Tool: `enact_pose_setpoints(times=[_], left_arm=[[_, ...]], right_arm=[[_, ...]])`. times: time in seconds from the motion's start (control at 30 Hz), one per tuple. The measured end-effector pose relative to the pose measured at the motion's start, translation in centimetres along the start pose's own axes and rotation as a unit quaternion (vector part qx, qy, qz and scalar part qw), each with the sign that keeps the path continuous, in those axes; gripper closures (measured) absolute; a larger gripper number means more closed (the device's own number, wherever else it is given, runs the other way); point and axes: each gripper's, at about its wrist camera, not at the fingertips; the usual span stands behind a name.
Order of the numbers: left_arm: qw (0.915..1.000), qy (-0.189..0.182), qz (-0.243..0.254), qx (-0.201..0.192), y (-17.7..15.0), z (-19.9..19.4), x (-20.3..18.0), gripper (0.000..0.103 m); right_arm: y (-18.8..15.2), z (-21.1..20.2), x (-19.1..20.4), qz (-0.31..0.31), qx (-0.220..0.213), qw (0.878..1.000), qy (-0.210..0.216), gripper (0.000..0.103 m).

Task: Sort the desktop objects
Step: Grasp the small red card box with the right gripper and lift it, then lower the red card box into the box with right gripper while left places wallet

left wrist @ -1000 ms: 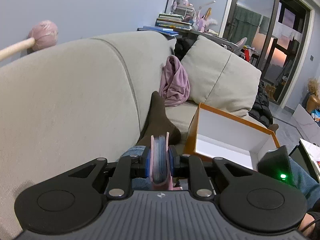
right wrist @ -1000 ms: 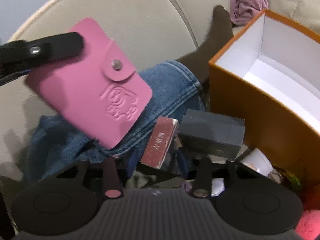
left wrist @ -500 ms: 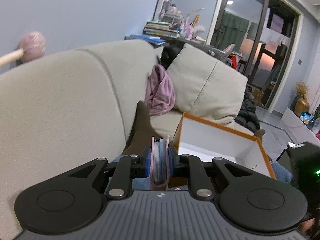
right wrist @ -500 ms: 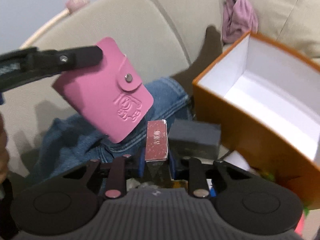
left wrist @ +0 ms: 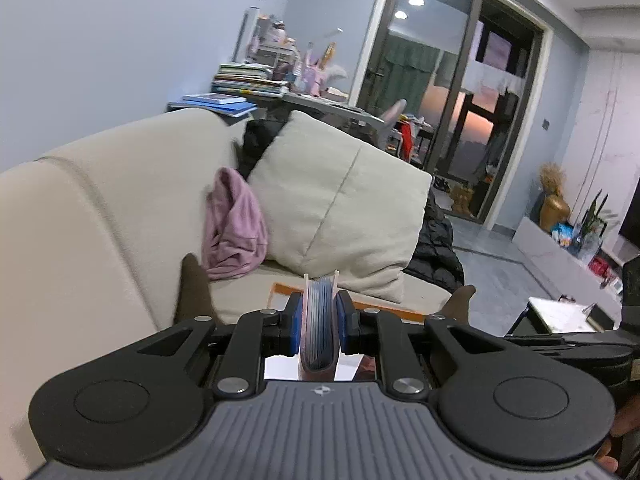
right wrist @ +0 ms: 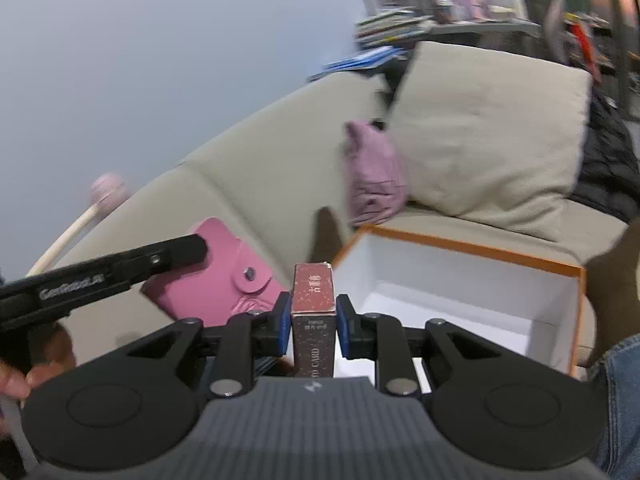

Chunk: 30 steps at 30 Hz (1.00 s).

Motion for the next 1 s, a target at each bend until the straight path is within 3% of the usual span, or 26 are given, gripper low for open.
enact_pose_setpoints(times=[0.2,0.3,0.43,0.6,0.8,1.0], left_arm=[[0.9979,0.029,0.015,0.056,-1.9,6.4,-0.2,0.084],[0.9946,0.045,0.028,0.089,-3.5,8.3,0.3,0.084],[0.9909,0.073,0.057,0.098,-4.8,8.6,0.7,0.087],[0.9889,0.072,0.068,0.111,-5.6,8.5,1.4,0.087],[0.9903,0.05,0.03,0.126,-5.2,8.4,3.1,0.086],[0.9853,0.039,0.058,0.156,-5.7,9.9,2.2,0.073]], right_arm=[[-1.1,6.0,-2.8,0.029,0.025,0.998,-0.044,0.079],[-2.5,8.0,-3.9,0.048,0.053,0.997,-0.026,0.079],[-4.8,10.0,-4.0,0.067,0.085,0.994,-0.007,0.079],[-6.2,11.1,-3.4,0.068,0.105,0.992,-0.008,0.078],[-5.6,10.8,-3.7,0.061,0.101,0.992,-0.035,0.079],[-5.5,10.6,-3.5,0.028,0.104,0.993,-0.048,0.079]])
Point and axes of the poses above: each gripper's, at about its wrist camera, not at the fingertips, and z roughly the way its jaws point, x to its left, y to its top, and after that the axes turned 9 degrees about -z, right-handed
